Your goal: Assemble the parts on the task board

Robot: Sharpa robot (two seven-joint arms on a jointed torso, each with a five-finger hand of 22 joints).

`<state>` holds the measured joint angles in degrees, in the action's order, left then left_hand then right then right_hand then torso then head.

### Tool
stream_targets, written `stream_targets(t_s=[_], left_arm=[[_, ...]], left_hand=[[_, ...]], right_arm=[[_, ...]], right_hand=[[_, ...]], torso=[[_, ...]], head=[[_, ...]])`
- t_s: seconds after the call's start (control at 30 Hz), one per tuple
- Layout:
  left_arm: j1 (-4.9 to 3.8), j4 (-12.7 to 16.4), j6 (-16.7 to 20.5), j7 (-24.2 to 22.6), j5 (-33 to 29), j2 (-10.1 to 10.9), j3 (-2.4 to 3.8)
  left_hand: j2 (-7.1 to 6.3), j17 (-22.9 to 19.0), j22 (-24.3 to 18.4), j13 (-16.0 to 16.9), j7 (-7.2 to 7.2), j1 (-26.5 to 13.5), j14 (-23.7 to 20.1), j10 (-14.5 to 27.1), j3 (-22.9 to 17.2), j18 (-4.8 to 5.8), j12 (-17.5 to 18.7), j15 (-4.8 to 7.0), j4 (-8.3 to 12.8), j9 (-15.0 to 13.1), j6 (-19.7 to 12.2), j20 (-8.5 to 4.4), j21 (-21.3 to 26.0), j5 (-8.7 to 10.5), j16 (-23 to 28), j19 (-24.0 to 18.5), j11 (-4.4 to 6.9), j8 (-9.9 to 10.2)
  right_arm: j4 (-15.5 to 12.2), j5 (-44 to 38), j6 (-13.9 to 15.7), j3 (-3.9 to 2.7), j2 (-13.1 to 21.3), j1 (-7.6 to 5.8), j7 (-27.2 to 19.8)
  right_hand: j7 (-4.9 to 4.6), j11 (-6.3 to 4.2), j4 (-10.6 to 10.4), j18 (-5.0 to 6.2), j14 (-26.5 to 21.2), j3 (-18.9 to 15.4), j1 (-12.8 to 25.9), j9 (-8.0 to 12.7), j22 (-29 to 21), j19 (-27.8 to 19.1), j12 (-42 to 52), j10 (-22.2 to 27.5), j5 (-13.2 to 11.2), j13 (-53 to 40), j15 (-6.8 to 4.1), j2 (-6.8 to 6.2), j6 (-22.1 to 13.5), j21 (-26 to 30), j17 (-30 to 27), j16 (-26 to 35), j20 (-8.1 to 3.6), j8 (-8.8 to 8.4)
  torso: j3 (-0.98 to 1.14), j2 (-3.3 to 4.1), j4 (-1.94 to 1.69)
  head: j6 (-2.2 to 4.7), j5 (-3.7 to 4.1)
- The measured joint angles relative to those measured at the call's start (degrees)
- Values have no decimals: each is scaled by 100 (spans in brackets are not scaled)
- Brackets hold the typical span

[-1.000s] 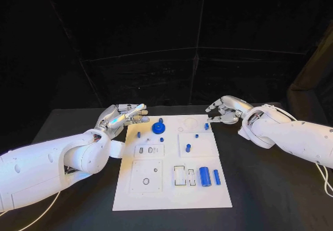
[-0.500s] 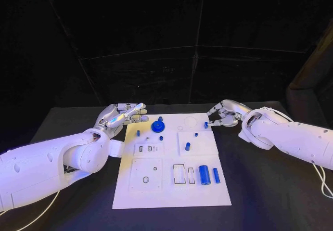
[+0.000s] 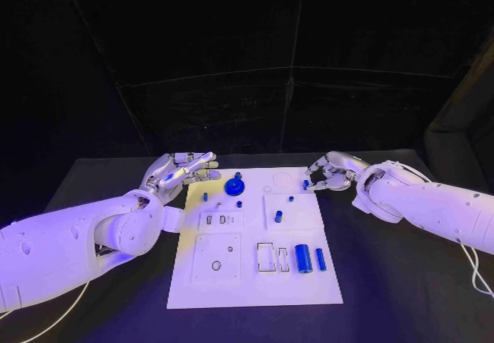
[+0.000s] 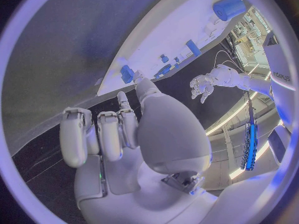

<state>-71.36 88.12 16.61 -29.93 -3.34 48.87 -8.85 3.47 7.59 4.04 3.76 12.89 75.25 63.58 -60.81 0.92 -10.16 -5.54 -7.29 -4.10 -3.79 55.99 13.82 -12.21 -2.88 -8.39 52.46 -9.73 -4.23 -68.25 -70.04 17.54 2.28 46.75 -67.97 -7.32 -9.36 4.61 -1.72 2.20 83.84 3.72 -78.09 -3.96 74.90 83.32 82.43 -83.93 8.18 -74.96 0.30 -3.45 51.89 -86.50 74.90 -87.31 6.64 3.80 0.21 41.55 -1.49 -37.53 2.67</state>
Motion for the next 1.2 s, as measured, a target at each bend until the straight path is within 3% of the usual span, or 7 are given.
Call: stream_targets(t_s=[0.23, 0.73, 1.2], left_arm=[[0, -9, -1, 0, 0, -1, 0], [0, -28, -1, 6, 0, -9, -1], [0, -28, 1, 21, 0, -7, -2]], left_hand=[[0, -1, 0, 0, 0, 0, 0, 0, 0, 0, 0, 0, 0, 0, 0, 0, 0, 0, 0, 0, 0, 0], [0, -1, -2, 1, 0, 0, 0, 0, -15, 0, 0, 0, 15, 0, 0, 0, 0, 0, 23, 0, 0, 0], [0, 3, -4, 1, 0, 0, 0, 0, 1, 0, 0, 0, 32, 0, 0, 0, 0, 0, 23, 0, 0, 0]], right_arm=[[89, -33, -41, 0, -82, 69, 1], [303, -41, -44, -1, -264, 93, -53], [327, -21, -57, -1, -284, 95, -86]], right_hand=[[-2, 0, 15, -1, 0, -15, -47, -14, 0, 0, 16, 0, 0, 0, 0, 47, 94, 0, 0, 0, 0, 43], [27, 0, 15, 0, 13, -15, -117, -35, 0, 0, 55, 0, -32, 0, -13, 283, 393, 0, 4, 0, 0, 166], [50, -21, 30, 0, 21, 1, -141, -39, 0, 2, 77, -21, -100, -1, -21, 307, 487, 0, 3, 0, -1, 173]], torso=[[1, 0, 2], [7, 0, 4], [9, -4, 4]], head=[[-16, 0], [-43, -9], [-45, 10]])
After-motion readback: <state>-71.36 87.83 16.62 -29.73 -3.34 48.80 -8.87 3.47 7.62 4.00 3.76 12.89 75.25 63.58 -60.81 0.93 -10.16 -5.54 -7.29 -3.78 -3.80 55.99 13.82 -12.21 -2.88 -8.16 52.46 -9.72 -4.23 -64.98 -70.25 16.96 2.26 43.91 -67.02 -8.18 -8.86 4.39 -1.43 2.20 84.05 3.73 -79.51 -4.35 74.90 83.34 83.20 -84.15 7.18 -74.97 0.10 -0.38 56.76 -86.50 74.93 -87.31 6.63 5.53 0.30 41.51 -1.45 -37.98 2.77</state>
